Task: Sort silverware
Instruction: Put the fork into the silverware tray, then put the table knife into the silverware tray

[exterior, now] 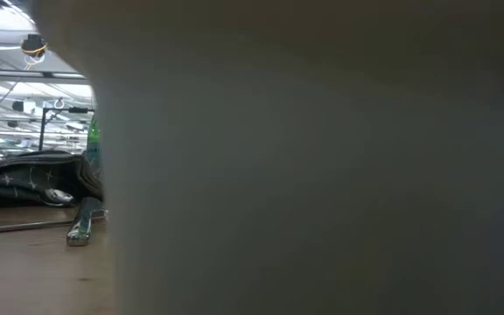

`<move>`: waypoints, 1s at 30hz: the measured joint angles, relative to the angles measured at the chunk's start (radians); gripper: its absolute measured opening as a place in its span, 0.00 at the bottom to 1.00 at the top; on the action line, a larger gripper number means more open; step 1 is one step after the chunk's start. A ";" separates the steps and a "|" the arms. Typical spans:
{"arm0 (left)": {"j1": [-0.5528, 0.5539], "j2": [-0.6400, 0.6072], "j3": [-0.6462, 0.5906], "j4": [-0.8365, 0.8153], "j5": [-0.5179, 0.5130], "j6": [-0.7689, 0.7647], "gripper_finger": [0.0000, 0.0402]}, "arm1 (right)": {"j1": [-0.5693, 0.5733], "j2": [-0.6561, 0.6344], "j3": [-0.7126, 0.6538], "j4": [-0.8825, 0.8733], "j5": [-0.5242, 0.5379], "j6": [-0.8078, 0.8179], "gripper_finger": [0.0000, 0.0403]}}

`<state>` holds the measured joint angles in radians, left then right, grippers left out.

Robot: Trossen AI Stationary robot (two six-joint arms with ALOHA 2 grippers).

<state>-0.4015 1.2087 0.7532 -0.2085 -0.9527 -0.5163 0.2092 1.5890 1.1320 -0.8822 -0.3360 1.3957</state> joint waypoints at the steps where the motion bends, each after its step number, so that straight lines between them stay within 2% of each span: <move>1: 0.000 0.000 0.000 0.000 0.000 0.000 0.32 | 0.000 0.000 0.000 -0.004 0.016 -0.011 0.04; 7: 0.000 0.000 0.000 0.000 0.000 0.000 0.32 | 0.000 0.000 0.000 -0.013 0.044 -0.045 0.06; 16: 0.000 0.000 0.000 0.001 0.005 0.000 0.32 | 0.000 0.000 0.000 -0.014 0.108 -0.069 0.26; 22: 0.000 0.000 0.000 0.000 0.056 0.000 0.32 | 0.000 0.000 0.000 -0.012 0.102 -0.069 0.27; 26: 0.000 0.000 0.000 -0.023 0.177 0.018 0.32 | 0.000 0.000 0.000 0.012 0.040 -0.095 0.24; 30: 0.000 0.000 0.000 -0.037 0.394 0.017 0.32 | 0.002 0.000 0.000 0.128 0.001 -0.156 0.23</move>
<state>-0.4015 1.2087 0.7532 -0.2452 -0.5587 -0.4991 0.2108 1.5890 1.1316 -0.7546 -0.3345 1.2393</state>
